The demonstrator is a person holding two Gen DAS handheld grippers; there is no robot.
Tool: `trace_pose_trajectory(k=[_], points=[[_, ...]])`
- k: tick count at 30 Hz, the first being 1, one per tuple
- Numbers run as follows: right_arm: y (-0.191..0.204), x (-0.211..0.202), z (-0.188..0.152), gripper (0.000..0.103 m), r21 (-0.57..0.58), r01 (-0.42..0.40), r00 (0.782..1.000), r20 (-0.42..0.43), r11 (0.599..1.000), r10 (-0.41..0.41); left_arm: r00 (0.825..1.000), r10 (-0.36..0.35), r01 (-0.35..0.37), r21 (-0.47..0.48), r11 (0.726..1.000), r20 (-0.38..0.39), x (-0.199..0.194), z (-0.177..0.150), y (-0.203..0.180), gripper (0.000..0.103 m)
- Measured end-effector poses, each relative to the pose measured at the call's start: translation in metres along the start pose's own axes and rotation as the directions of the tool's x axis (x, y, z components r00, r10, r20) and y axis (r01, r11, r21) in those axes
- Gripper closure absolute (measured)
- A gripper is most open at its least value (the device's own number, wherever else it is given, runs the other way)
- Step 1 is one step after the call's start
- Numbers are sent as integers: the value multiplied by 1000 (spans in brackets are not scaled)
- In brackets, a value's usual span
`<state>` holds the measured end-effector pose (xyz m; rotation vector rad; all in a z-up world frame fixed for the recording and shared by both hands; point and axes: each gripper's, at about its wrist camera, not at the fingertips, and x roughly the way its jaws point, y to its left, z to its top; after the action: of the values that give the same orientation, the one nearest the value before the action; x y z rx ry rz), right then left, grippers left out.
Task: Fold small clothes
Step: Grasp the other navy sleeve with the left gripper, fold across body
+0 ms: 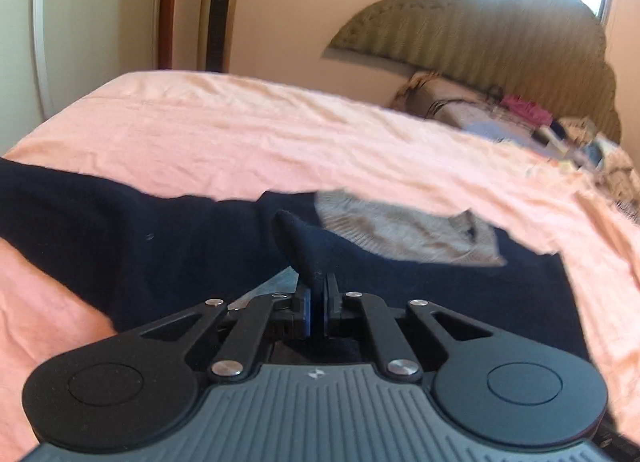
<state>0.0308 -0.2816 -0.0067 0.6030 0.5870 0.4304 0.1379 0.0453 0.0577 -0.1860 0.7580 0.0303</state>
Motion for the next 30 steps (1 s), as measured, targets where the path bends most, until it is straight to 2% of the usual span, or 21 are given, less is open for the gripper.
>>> trace_pose_trajectory(k=[2, 3, 5, 7, 8, 9, 10, 11, 12, 13, 15, 16, 18, 20, 22, 23, 25, 27, 29, 30], points=[[2, 0, 0, 21, -4, -1, 1000, -2, 1000, 1, 996, 34, -31, 41, 999, -86, 15, -9, 4, 94], [2, 1, 0, 20, -6, -2, 1000, -4, 1000, 2, 994, 50, -45, 49, 998, -97, 16, -15, 6, 93], [4, 1, 1, 19, -14, 2, 1000, -11, 1000, -2, 996, 69, -66, 48, 997, -52, 2, -24, 10, 87], [13, -2, 6, 17, -32, 30, 999, -24, 999, -31, 997, 66, -68, 55, 996, 49, -20, -28, 11, 87], [19, -5, 12, 17, -48, 22, 1000, -16, 999, -23, 993, 52, -59, 61, 996, 109, -29, -30, 10, 84], [26, -8, 20, 17, -65, 2, 1000, 9, 998, -2, 988, 39, -50, 68, 996, 152, -34, -30, 7, 73], [33, -10, 31, 12, -86, -7, 999, 40, 996, 11, 986, 17, -32, 87, 996, 163, -34, -28, 2, 63], [41, -7, 44, 3, -113, -1, 998, 68, 994, 9, 989, -7, -10, 114, 993, 149, -28, -26, -6, 39], [47, 0, 59, 0, -146, 12, 996, 88, 989, 1, 991, -24, 6, 136, 991, 130, -20, -25, -12, 27], [51, 14, 73, 0, -185, 29, 996, 89, 982, -12, 993, -35, 18, 148, 989, 114, -9, -25, -17, 26], [53, 51, 93, 0, -261, 110, 994, 38, 959, -104, 999, -16, 9, 136, 991, 45, 16, -25, -20, 28], [50, 76, 100, 0, -296, 183, 982, 4, 938, -190, 1000, -7, 7, 116, 993, -6, 28, -28, -17, 28], [40, 112, 102, 4, -359, 264, 949, -69, 895, -308, 1000, -14, 11, 121, 993, 28, 31, -33, -12, 20], [25, 136, 94, 2, -410, 326, 905, -125, 852, -406, 999, -24, 19, 152, 988, 33, 33, -37, -10, 20], [19, 134, 77, 0, -500, 320, 915, -57, 805, -399, 999, -26, 20, 175, 984, 36, 31, -37, -5, 18], [18, 133, 77, 0, -492, 317, 919, -53, 811, -392, 999, -11, 5, 171, 985, 32, 30, -36, -3, 17], [16, 133, 77, 0, -480, 316, 921, -52, 818, -386, 998, -25, 19, 99, 995, 61, 16, -32, 20, 18], [17, 133, 73, 0, -498, 321, 917, -50, 806, -396, 987, -9, 10, -2, 1000, 162, -4, -28, 55, 18], [19, 134, 73, 0, -502, 324, 916, -47, 802, -399, 974, 66, -33, -154, 987, 217, -18, -22, 105, 16], [18, 134, 73, 0, -500, 324, 916, -46, 803, -398, 967, 112, -53, -253, 966, 227, -23, -18, 135, 16]])
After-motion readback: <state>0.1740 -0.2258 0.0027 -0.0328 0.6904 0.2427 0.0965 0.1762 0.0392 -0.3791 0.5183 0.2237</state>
